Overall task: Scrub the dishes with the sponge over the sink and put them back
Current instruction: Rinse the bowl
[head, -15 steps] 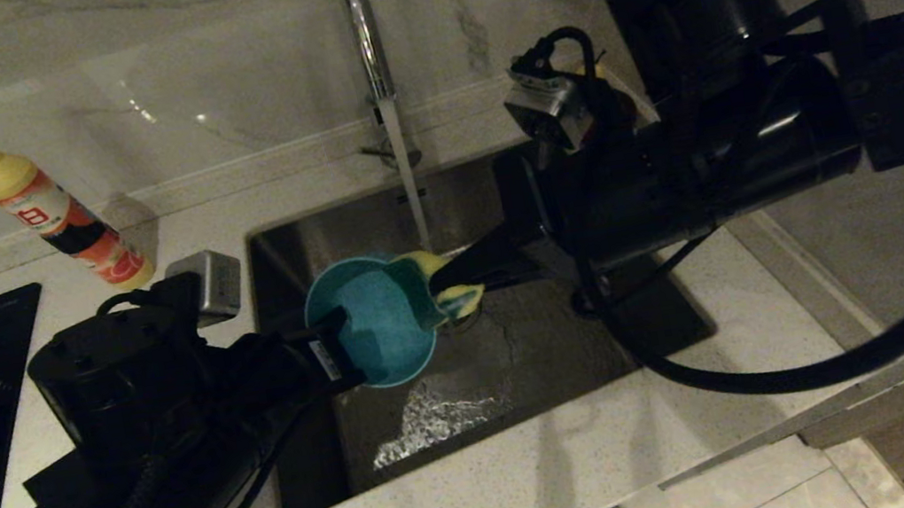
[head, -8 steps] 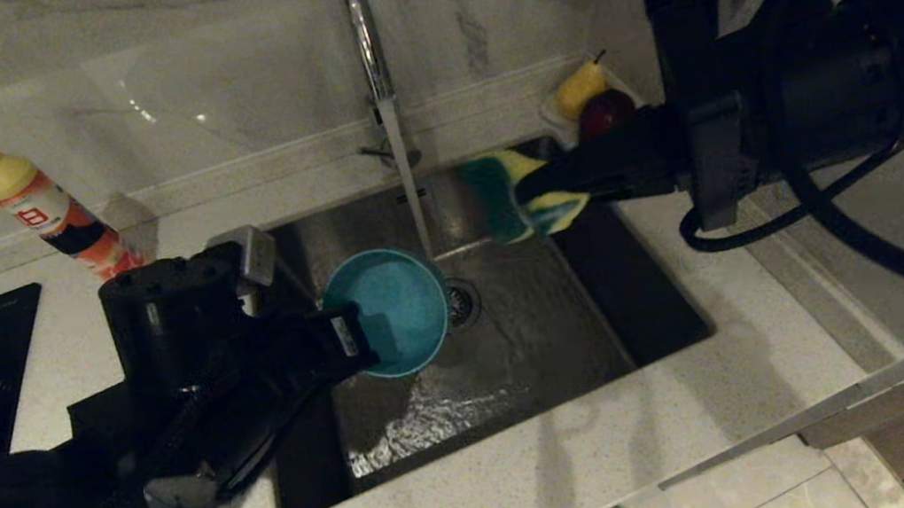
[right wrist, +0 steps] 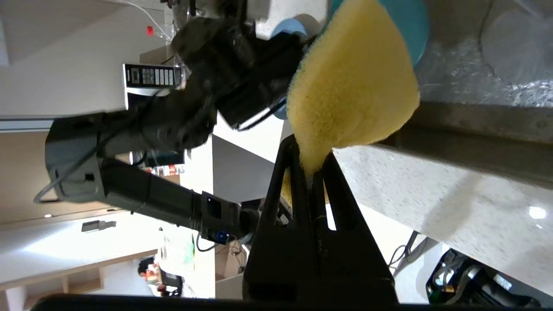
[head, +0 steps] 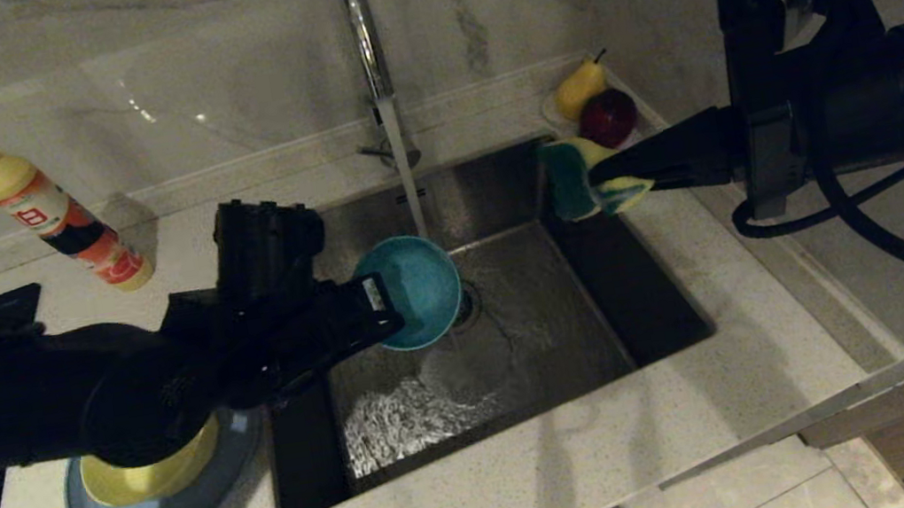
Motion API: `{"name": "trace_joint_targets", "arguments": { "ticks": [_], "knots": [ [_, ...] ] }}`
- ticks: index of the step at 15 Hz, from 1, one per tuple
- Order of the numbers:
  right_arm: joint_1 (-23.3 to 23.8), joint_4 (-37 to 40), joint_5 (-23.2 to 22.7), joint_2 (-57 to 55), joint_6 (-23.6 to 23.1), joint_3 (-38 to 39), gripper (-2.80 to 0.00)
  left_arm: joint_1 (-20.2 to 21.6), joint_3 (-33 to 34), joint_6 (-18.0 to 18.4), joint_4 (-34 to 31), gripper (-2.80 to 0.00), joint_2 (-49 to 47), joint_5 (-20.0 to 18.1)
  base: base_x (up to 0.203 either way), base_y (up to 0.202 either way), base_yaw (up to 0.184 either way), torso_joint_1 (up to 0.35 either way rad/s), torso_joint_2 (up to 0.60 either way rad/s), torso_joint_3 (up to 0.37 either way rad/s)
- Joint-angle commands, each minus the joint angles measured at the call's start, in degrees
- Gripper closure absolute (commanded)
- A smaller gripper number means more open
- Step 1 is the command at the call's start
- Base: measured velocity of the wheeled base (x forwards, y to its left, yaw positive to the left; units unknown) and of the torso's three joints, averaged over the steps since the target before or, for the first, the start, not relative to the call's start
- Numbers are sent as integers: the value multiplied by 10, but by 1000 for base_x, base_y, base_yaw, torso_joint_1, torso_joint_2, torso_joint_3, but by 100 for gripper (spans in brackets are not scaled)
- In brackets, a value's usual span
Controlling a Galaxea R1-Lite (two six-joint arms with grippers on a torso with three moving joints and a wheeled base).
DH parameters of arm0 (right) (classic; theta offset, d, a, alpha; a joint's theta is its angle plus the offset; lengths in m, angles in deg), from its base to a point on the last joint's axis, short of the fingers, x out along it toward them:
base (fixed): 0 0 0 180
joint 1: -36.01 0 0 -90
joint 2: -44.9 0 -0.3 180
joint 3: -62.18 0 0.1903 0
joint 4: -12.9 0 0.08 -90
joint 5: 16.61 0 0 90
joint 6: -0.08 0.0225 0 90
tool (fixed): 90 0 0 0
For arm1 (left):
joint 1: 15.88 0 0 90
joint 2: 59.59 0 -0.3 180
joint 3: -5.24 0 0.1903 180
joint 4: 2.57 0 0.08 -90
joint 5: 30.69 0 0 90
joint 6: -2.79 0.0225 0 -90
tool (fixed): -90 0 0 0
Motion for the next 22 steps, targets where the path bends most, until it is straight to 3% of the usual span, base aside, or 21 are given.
{"name": "trace_joint_targets", "arguments": {
  "ticks": [1, 3, 9, 18, 22],
  "knots": [
    [21, 0, -13, 5, 1, 15, 0, 7, -50, -36, -34, 0, -62, 0, 0, 0, 0, 0, 0, 0],
    [33, -1, -27, 8, 1, 26, 0, 12, -67, -58, -39, 0, -86, 0, 0, 0, 0, 0, 0, 0],
    [46, -62, -35, 16, 5, 78, 0, 30, -119, -80, -39, 0, -114, 0, 0, 0, 0, 0, 0, 0],
    [59, -65, -41, 16, 2, 106, 0, 46, -185, -82, -34, 0, -165, 2, 0, 0, 0, 0, 0, 0],
    [59, -67, -41, 17, 1, 106, 0, 51, -179, -81, -43, 0, -157, 2, 0, 0, 0, 0, 0, 0]
  ]
}}
